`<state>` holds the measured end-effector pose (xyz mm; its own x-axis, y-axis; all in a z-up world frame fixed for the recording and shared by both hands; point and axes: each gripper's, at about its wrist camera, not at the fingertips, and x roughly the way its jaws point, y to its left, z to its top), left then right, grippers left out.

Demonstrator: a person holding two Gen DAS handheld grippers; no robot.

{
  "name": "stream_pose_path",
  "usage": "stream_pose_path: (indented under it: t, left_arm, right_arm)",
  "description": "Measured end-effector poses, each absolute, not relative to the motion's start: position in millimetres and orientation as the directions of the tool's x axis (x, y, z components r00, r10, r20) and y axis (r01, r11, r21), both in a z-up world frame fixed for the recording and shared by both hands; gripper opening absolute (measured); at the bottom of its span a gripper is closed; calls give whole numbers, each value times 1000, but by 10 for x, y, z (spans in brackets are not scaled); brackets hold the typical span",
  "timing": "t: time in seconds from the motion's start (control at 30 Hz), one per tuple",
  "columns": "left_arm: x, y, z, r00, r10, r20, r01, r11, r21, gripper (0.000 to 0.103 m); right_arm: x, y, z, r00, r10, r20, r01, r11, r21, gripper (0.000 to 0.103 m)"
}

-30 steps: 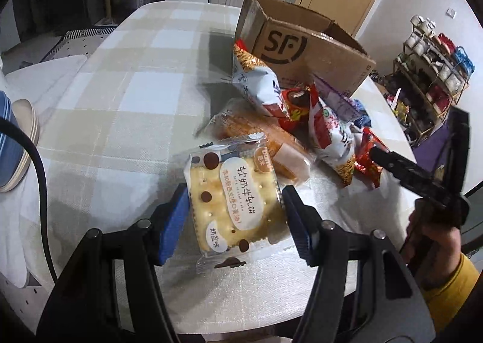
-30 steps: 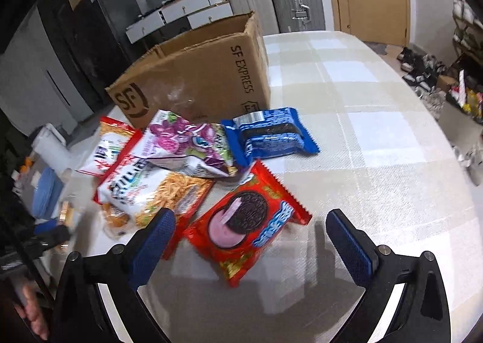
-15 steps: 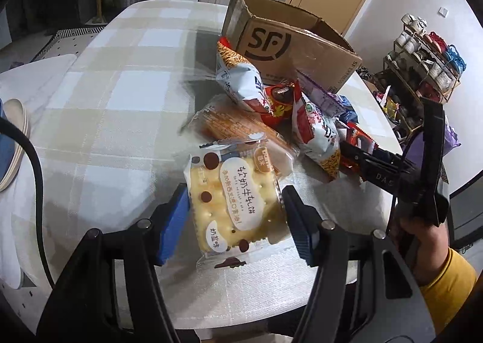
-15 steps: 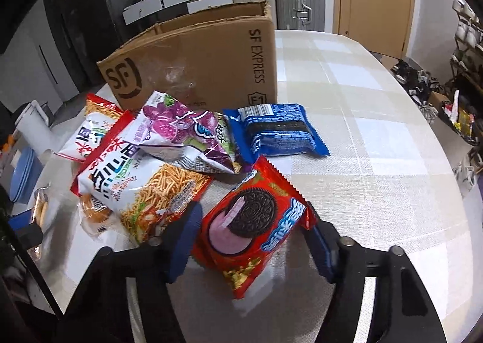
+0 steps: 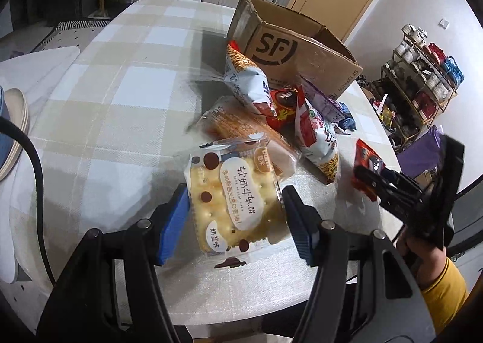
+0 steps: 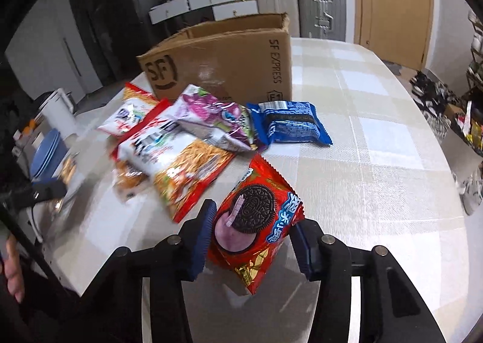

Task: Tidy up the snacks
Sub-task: 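Grasp the red Oreo pack with the right tool, then carry the cracker pack in the left tool while the right tool carries the Oreo pack to the box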

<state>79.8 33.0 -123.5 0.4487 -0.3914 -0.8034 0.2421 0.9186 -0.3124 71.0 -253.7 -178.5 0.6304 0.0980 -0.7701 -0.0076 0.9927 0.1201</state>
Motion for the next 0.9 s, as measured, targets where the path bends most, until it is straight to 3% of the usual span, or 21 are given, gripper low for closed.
stream_pose_path:
  t: [0.17, 0.47, 0.7, 0.9]
  left_arm:
    - [790, 310, -1236, 445, -391, -805, 247, 918, -309, 59]
    - [731, 147, -1177, 472, -365, -802, 264, 927, -267, 59]
    - [485, -8, -850, 631, -322, -706, 302, 940, -159, 59]
    - [440, -133, -786, 647, -319, -693, 320, 938, -134, 60]
  right_arm:
    - [637, -2565, -1798, 615, 165, -771, -20, 981, 194, 47]
    - [480, -2566, -1561, 681, 244, -690, -65, 959, 276, 47]
    - [322, -2478, -1259, 746, 337, -574, -165, 929, 331, 47]
    - [299, -2347, -1133, 753, 384, -535, -220, 913, 345, 47]
